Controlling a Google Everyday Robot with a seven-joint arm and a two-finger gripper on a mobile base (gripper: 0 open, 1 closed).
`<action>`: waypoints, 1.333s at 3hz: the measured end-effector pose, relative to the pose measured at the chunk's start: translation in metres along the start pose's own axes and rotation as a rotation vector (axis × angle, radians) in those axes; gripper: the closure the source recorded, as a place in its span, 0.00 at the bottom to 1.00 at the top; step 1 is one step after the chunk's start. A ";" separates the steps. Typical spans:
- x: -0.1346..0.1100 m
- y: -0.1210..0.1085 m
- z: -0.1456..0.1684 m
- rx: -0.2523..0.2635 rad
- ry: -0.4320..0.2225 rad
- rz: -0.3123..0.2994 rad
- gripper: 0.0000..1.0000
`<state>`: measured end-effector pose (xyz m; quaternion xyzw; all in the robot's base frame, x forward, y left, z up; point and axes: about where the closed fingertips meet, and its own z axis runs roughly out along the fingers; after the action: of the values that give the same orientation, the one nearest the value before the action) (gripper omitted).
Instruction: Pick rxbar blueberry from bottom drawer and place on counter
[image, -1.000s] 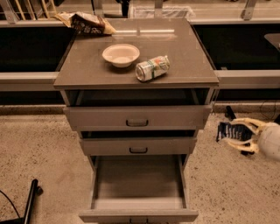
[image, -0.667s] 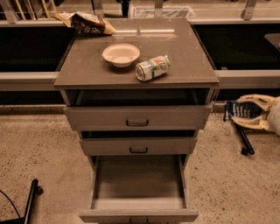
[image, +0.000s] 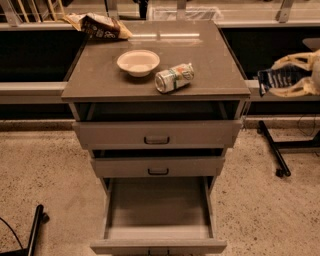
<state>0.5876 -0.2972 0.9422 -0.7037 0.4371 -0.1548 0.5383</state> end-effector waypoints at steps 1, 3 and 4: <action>-0.013 -0.035 0.015 -0.003 -0.035 -0.032 1.00; -0.023 -0.043 0.029 0.000 -0.083 -0.058 1.00; -0.028 -0.052 0.061 -0.013 -0.178 -0.050 1.00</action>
Offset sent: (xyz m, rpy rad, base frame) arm 0.0180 0.0184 0.0270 -0.0117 -0.0087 0.0399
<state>0.6371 -0.2351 0.9731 -0.7290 0.3708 -0.1021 0.5663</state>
